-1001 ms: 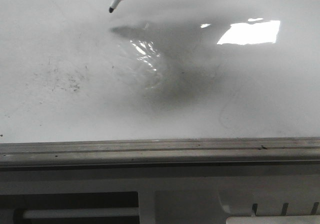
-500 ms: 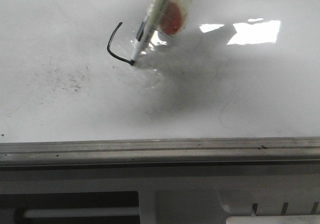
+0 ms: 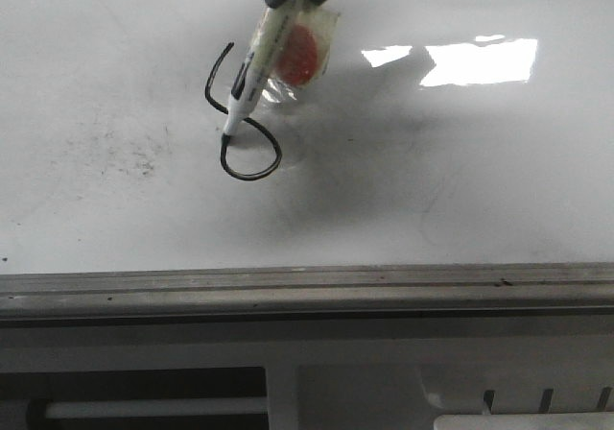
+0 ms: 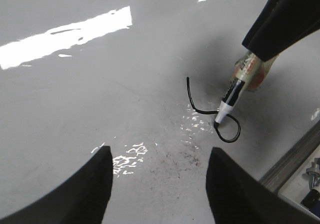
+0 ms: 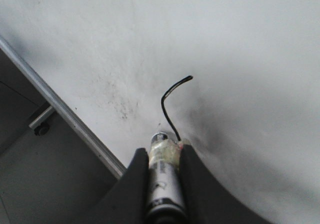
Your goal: Write number 8 on whiteboard
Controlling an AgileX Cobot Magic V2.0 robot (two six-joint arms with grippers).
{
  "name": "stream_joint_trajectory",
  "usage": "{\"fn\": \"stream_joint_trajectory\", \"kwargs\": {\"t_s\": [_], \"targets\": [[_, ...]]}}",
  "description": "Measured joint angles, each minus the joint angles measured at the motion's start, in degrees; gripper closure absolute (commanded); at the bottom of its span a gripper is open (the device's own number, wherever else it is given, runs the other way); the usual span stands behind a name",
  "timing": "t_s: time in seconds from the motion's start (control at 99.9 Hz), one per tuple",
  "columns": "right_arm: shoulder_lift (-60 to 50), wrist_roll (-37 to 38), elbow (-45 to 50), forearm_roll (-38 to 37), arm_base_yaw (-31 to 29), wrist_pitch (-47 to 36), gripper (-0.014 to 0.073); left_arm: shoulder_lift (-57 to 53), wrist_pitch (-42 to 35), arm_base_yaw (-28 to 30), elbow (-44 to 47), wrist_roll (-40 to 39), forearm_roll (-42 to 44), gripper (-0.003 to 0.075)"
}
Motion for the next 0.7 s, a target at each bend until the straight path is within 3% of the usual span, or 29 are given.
{"fn": "stream_joint_trajectory", "kwargs": {"t_s": [0.27,0.7], "targets": [[-2.1,0.0,-0.4,-1.3,-1.8,-6.7,0.0646,0.0,0.1,0.0,0.0,0.0,0.0,0.0332],[-5.1,-1.9,-0.4,-3.4,3.2,-3.8,0.0646,0.4,0.1,-0.8,0.0,-0.1,0.1,0.0331]]}}
